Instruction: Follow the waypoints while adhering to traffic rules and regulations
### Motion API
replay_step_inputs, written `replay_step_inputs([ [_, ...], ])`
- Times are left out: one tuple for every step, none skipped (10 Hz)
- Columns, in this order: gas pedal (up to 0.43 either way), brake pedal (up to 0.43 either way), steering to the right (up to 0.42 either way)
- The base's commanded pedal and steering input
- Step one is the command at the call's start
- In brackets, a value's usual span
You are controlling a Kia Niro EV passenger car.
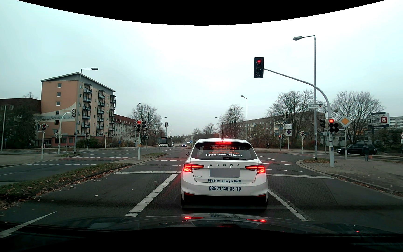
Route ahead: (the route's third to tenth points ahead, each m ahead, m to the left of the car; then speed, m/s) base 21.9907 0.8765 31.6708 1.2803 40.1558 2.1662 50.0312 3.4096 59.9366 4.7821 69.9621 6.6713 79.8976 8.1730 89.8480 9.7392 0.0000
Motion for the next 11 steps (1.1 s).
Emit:
replay_step_inputs([
  [0.000, 0.384, -0.005],
  [0.000, 0.384, -0.005],
  [0.000, 0.384, -0.004],
  [0.000, 0.384, -0.004],
  [0.000, 0.384, -0.005],
  [0.000, 0.384, -0.005],
  [0.000, 0.384, -0.004],
  [0.000, 0.384, -0.005],
  [0.000, 0.384, -0.005],
  [0.000, 0.384, -0.004],
  [0.000, 0.384, -0.005],
])
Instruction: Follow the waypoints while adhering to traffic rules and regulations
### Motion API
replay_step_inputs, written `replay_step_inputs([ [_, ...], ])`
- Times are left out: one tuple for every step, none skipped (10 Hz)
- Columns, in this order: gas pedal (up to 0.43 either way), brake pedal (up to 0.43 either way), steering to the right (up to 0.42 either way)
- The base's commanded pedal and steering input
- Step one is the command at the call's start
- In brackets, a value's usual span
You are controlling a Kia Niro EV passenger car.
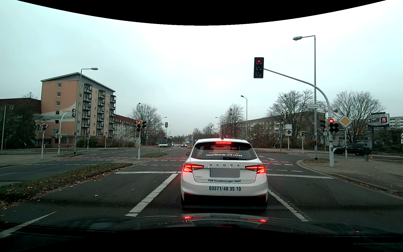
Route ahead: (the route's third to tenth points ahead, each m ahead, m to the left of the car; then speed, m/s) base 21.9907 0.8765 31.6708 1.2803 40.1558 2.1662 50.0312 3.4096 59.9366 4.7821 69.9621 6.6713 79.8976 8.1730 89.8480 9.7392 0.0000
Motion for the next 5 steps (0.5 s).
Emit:
replay_step_inputs([
  [0.000, 0.384, -0.005],
  [0.000, 0.384, -0.005],
  [0.000, 0.384, -0.005],
  [0.000, 0.384, -0.005],
  [0.000, 0.384, -0.005],
])
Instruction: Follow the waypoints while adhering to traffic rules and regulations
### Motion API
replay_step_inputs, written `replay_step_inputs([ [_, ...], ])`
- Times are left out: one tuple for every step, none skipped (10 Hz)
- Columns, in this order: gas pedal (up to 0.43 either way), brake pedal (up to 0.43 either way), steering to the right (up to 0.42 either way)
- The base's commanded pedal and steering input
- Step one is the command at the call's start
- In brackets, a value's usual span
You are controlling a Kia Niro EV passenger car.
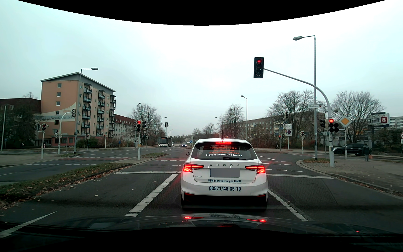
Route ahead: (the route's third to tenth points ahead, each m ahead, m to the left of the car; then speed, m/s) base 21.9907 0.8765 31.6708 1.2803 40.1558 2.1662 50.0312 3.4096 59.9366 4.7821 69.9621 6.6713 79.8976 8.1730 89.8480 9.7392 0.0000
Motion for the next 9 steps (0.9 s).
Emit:
replay_step_inputs([
  [0.000, 0.390, -0.004],
  [0.000, 0.384, -0.005],
  [0.000, 0.384, -0.005],
  [0.000, 0.384, -0.005],
  [0.000, 0.384, -0.005],
  [0.000, 0.384, -0.005],
  [0.000, 0.317, -0.005],
  [0.000, 0.262, -0.005],
  [0.000, 0.262, -0.005],
])
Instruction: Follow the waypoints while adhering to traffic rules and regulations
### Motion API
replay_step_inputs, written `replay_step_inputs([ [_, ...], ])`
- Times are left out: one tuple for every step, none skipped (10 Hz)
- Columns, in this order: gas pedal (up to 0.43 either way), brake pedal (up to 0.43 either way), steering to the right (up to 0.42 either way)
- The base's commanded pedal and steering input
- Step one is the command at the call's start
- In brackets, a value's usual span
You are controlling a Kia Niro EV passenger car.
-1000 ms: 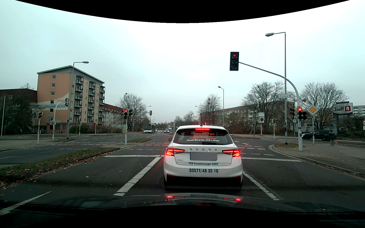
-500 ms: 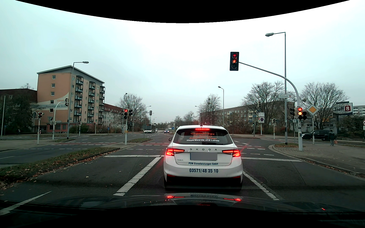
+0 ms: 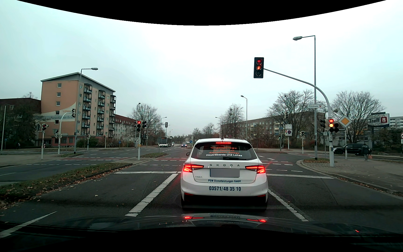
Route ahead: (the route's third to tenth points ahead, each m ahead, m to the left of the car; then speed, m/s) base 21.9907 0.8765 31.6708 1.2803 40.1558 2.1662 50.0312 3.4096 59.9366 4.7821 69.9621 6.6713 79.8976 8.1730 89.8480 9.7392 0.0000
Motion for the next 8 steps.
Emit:
replay_step_inputs([
  [0.000, 0.226, -0.005],
  [0.000, 0.189, -0.005],
  [0.000, 0.091, -0.004],
  [0.000, 0.073, -0.005],
  [0.000, 0.067, -0.005],
  [0.000, 0.067, -0.005],
  [0.000, 0.091, -0.005],
  [0.000, 0.104, -0.005],
])
